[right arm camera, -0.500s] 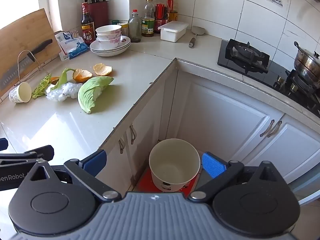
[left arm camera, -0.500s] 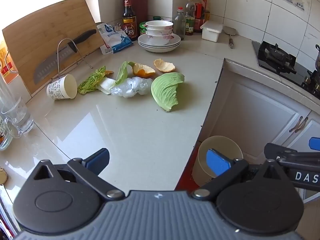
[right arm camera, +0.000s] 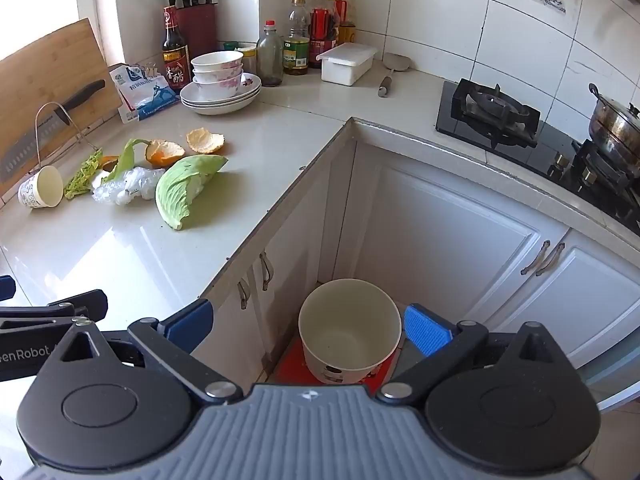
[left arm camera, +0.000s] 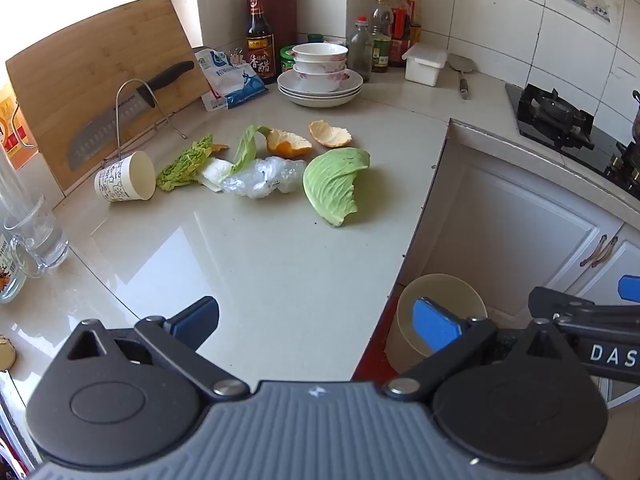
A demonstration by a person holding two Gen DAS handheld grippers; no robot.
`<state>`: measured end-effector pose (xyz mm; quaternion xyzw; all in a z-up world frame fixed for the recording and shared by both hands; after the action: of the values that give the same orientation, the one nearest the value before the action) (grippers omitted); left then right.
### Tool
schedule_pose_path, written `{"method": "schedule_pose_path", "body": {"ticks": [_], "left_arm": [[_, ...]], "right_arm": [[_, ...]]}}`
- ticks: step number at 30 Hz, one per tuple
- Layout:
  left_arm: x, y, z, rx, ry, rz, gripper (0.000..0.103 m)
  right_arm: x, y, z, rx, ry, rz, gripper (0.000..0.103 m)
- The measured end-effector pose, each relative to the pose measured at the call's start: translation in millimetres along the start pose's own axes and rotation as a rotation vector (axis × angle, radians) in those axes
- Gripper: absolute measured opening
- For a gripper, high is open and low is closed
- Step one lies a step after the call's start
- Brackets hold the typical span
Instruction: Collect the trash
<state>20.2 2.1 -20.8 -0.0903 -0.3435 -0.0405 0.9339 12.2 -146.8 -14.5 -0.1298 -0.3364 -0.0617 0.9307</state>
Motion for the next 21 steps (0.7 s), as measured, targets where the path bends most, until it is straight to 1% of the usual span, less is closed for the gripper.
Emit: {"method": "schedule_pose_path", "body": {"ticks": [21], "left_arm": [[0.5, -1.3, 0.0, 0.004, -0.001, 0.0, 0.102]], "right_arm": [[0.1, -2.9, -2.3, 0.002, 0.001, -0.003, 0.103]]}}
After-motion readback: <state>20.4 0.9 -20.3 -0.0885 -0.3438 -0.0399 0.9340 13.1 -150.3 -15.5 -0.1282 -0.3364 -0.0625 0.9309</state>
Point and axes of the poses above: each gripper's, at about its wrist camera, not at the fingertips, and z roughly against the way its jaws point, y to its left, x to its top, the point moved 3 cm from there along -z, roughly the way its jaws point, and after that the axes turned 11 degrees about -x, right-handed, at the moved point
